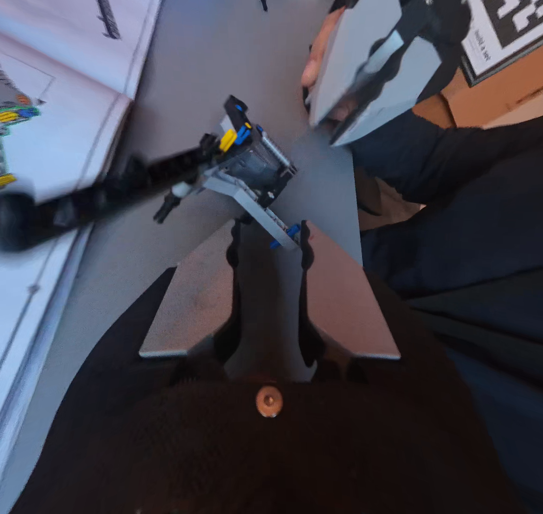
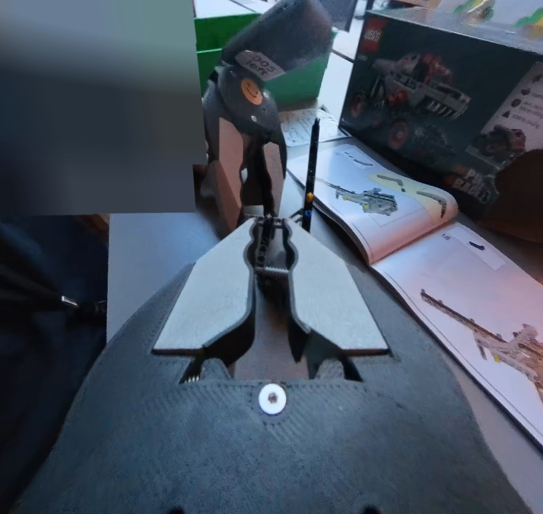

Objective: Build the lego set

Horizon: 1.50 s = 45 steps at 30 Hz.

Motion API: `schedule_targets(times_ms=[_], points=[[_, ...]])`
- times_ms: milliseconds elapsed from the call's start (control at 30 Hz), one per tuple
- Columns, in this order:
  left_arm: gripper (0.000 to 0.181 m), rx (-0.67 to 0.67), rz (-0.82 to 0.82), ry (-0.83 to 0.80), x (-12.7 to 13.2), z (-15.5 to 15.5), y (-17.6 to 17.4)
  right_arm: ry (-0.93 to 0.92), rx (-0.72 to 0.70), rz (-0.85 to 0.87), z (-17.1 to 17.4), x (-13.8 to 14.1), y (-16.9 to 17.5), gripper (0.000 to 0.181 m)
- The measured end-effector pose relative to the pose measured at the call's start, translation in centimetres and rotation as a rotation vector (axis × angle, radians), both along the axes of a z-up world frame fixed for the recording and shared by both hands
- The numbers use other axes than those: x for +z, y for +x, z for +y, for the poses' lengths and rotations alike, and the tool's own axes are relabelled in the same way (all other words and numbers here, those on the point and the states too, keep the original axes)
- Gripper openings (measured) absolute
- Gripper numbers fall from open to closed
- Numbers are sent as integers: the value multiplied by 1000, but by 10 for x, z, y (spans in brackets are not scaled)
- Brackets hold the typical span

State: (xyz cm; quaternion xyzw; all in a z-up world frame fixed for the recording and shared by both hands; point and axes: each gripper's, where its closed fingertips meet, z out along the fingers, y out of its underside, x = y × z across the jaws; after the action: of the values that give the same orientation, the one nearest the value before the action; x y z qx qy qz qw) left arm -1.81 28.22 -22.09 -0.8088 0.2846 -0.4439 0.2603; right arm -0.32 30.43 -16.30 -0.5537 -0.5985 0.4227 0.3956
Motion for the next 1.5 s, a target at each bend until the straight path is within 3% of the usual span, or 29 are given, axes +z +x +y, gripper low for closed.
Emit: schedule_targets(times_ms=[100, 467, 700, 833, 1033, 1167, 1267, 1367, 1500], points=[[38, 28, -10, 5, 3, 6, -5, 23, -90, -51, 25, -8, 18, 29], [37, 53, 12, -9, -1, 11, -10, -338, -102, -155, 62, -39, 17, 29], [42, 48, -29, -51, 0, 10, -5, -541, -26, -204, 53, -51, 7, 37], [35, 55, -83, -117, 1, 14, 8, -642, 54, -241, 34, -55, 7, 21], [28, 50, -76, -65, 5, 15, 6, -414, 31, -169, 27, -43, 4, 20], [26, 21, -23, 121, 18, 16, 1, -152, 12, -68, 22, -25, 6, 17], [24, -40, 102, 306, 17, 10, 1, 9, 38, -80, 8, -30, 11, 17], [18, -63, 197, 379, 9, 7, 0, -23, 34, -131, 2, -40, 13, 25], [17, -55, 193, 288, 0, 7, -3, -185, 25, -134, 10, -40, 21, 27]])
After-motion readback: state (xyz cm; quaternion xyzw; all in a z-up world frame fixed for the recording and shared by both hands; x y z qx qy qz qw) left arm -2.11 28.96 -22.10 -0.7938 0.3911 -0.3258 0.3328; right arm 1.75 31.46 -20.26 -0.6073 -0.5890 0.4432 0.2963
